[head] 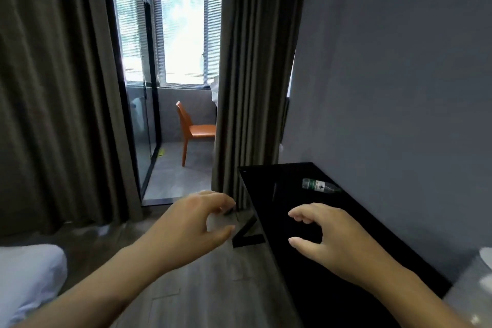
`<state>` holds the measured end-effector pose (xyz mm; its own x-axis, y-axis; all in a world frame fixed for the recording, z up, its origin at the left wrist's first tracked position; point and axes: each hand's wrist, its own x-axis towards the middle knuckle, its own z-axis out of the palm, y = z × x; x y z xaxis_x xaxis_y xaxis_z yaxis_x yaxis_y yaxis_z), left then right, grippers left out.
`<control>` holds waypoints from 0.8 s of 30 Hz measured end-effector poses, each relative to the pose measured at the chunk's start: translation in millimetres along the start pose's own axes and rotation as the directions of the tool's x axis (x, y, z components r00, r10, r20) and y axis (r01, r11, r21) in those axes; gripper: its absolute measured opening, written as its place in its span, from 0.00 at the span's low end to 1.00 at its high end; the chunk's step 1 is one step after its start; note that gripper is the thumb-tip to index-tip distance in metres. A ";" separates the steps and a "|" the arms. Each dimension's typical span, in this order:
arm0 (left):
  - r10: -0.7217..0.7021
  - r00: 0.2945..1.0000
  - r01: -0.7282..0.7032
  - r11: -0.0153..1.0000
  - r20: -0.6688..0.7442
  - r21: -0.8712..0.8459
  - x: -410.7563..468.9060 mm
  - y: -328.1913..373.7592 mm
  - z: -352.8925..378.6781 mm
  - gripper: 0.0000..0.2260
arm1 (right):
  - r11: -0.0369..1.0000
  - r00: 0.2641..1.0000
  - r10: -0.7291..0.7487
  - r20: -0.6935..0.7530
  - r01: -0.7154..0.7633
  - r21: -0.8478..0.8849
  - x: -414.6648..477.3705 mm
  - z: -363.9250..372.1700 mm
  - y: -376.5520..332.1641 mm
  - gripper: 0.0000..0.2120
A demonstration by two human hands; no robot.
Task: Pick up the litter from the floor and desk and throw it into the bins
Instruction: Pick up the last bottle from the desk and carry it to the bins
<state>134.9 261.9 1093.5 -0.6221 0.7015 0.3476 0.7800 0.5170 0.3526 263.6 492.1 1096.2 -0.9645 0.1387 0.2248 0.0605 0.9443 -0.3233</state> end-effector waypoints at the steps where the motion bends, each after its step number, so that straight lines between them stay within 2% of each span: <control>1: 0.015 1.000 -0.015 1.000 0.009 -0.008 13.6 -11.9 1.3 0.16 | 1.000 1.000 0.019 -0.004 -0.019 0.002 12.9 5.3 1.0 0.21; 9: 0.084 0.992 -0.074 0.992 0.089 -0.106 109.3 -85.3 37.4 0.16 | 0.991 0.991 0.133 0.016 -0.132 -0.038 106.9 35.0 29.8 0.22; 24: 0.088 0.978 -0.059 0.986 0.190 -0.154 337.5 -183.0 114.4 0.15 | 0.963 0.963 0.267 0.045 -0.269 0.030 312.4 81.0 167.5 0.22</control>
<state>-210.0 460.1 1046.9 -0.5271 0.8244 0.2061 0.7953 0.3932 0.4613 -48.4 669.5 1037.7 -0.9238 0.3724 0.0886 0.3096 0.8629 -0.3994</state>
